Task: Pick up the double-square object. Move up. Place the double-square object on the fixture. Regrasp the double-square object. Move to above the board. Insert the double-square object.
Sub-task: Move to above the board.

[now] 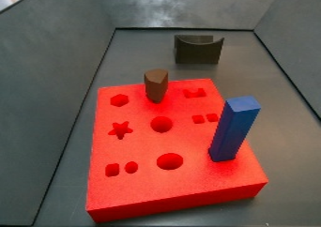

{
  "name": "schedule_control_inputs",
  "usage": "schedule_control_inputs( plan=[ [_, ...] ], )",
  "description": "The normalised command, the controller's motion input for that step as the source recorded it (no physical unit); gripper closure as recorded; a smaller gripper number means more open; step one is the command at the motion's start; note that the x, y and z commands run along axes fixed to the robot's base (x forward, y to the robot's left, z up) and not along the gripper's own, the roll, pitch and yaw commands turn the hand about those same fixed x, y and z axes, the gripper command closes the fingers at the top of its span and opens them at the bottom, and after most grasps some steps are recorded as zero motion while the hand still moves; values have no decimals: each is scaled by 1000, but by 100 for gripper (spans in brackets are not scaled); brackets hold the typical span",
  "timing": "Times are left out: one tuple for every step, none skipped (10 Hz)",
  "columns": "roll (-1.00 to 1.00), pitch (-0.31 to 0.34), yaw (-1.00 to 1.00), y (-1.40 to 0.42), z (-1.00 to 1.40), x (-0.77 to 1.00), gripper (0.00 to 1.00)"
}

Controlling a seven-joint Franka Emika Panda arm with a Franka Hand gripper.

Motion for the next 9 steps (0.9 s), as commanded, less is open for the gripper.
schedule_control_inputs(
  plan=[
    [-74,79,-14,-21,1000,-115,100],
    [-73,82,5,-16,823,-87,100],
    [-71,90,24,-13,581,-49,100],
    [-71,102,35,-16,398,-24,100],
    [-1000,-91,-81,-1000,42,-291,100],
    [-1000,-93,-79,-1000,7,-285,100],
    [-1000,-106,-85,-1000,16,-298,100],
    [-1000,-103,-92,-1000,11,-311,100],
    [-1000,-104,-104,-1000,11,-328,100]
  ],
)
